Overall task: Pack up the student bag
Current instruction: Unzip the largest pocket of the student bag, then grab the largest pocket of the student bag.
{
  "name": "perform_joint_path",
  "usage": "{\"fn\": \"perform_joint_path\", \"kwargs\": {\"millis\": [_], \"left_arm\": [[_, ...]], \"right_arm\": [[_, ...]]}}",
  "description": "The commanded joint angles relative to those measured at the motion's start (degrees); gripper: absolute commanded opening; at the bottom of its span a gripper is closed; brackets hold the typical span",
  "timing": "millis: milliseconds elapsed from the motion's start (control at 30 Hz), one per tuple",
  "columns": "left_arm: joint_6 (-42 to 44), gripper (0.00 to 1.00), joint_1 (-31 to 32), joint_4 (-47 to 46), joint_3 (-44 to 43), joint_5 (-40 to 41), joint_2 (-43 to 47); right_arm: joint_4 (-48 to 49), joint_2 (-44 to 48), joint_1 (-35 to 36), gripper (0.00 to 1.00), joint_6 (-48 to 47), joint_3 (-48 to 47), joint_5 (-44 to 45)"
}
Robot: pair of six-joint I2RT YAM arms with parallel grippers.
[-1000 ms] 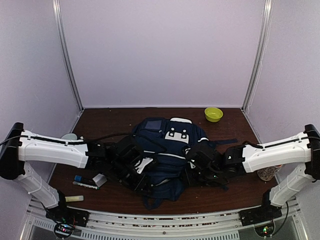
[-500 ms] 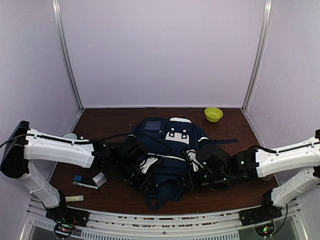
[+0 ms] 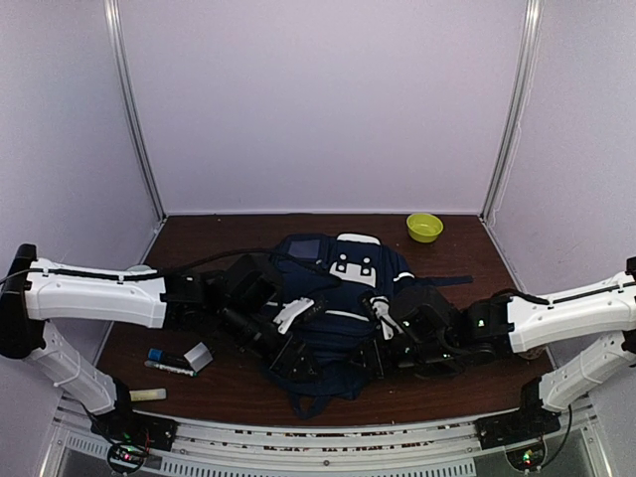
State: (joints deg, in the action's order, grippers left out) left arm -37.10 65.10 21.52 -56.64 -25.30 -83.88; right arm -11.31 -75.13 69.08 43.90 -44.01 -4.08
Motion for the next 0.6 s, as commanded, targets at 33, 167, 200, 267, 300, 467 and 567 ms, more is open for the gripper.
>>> {"fn": "perform_joint_path", "kwargs": {"millis": [33,167,200,267,300,467,567], "left_arm": [[5.10,0.43,-0.69,5.29,-2.40,4.76,3.67],[7.35,0.42,-1.65,8.77,-1.99,11.33,8.36],[8.00,0.42,-1.72,9.74,-1.75,13.37,9.47],[9.03,0.42,-1.90,11.53,-1.48,17.41,11.42],[9.47,0.42,-1.98,12.20,-1.31,18.91,12.20],[10.34,0.43,-2.17,13.47,0.36,24.31,15.64],[10.55,0.43,-2.13,13.23,1.48,26.61,17.63]], "right_arm": [[-1.76,1.04,1.71,0.45,-0.29,-2.50,2.33],[-4.15,-1.07,4.81,0.45,-2.85,-6.43,3.86],[-4.61,-1.94,5.54,0.45,-3.54,-7.31,4.25],[-5.78,-3.88,7.03,0.46,-4.72,-9.17,5.21],[-6.27,-4.94,7.63,0.46,-5.23,-10.25,6.13],[-11.19,-10.78,9.81,0.48,-6.62,-15.88,10.91],[-14.78,-14.56,10.65,0.48,-7.13,-19.29,12.87]]}}
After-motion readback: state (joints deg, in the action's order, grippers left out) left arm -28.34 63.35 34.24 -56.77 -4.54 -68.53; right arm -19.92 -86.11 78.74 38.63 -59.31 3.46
